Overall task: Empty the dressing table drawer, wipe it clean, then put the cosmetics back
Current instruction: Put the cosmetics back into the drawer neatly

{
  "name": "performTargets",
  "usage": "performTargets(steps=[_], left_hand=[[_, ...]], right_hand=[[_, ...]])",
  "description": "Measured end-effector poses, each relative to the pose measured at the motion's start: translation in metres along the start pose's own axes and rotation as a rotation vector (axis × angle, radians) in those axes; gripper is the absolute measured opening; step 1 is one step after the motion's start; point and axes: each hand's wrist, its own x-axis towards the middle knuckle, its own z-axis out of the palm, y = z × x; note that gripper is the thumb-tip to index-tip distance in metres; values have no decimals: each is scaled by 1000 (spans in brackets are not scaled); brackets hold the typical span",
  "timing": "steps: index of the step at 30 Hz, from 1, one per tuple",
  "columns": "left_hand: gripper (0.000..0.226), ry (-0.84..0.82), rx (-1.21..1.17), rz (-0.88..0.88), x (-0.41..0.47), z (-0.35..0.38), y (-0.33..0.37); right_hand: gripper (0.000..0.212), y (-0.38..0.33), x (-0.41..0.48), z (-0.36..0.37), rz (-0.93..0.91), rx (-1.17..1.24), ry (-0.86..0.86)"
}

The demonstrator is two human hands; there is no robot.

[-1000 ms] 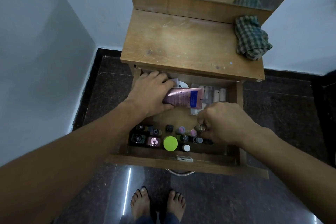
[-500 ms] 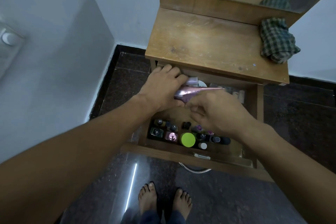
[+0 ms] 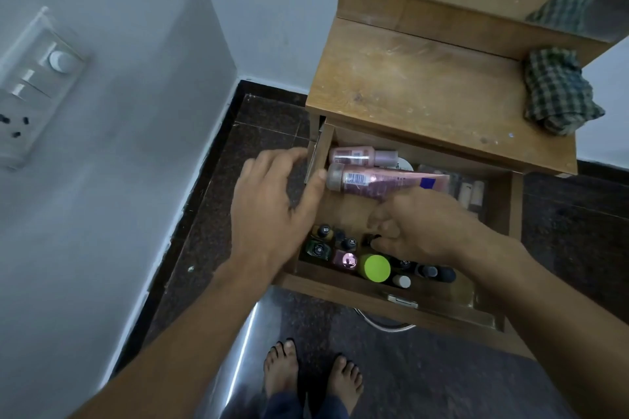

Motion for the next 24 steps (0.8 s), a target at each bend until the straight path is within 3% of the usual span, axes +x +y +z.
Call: performTargets(steps=[9, 14, 24], left_hand=[[33, 172, -170, -253, -40, 8, 10], [36, 210, -161, -271, -42, 11, 11], [38, 235, -139, -262, -44, 15, 9]], right_hand=[[22, -14, 14, 2, 26, 190, 139], [26, -23, 26, 3, 16, 160, 39], [20, -31, 40, 2, 24, 149, 8]])
